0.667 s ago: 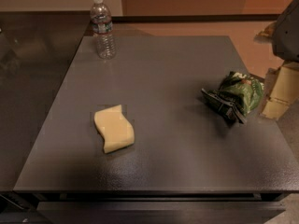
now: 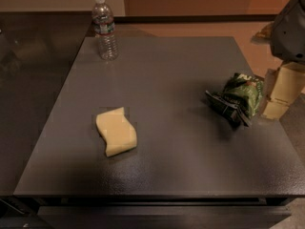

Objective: Move green jalapeno chip bag near sponge

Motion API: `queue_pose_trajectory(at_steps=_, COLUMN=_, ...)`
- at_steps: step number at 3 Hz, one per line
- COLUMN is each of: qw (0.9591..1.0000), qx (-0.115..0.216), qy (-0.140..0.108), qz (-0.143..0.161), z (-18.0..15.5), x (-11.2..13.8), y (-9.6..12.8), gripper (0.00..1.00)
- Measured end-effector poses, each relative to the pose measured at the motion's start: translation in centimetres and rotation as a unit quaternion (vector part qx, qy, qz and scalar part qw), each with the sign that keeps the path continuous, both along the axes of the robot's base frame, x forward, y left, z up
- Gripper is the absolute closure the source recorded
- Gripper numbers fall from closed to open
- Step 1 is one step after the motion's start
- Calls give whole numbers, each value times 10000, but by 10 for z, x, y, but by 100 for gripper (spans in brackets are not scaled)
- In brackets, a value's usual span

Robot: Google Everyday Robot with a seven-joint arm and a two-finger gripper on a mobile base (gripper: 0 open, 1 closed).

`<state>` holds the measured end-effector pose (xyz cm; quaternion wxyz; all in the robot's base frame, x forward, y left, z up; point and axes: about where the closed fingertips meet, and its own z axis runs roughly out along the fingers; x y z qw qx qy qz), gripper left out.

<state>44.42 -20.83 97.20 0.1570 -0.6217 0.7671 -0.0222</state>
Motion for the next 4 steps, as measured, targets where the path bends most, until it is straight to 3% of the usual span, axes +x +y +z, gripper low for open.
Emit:
queue_pose_trajectory(at_steps=2, qw=9983, qx=32, qy=-57, qz=571, z=-18, x=25, y=-10, gripper=0)
queue_pose_trajectory(at_steps=4, qw=9963, qx=121, qy=132, qz=838, z=-52, x=45, y=-28, gripper=0)
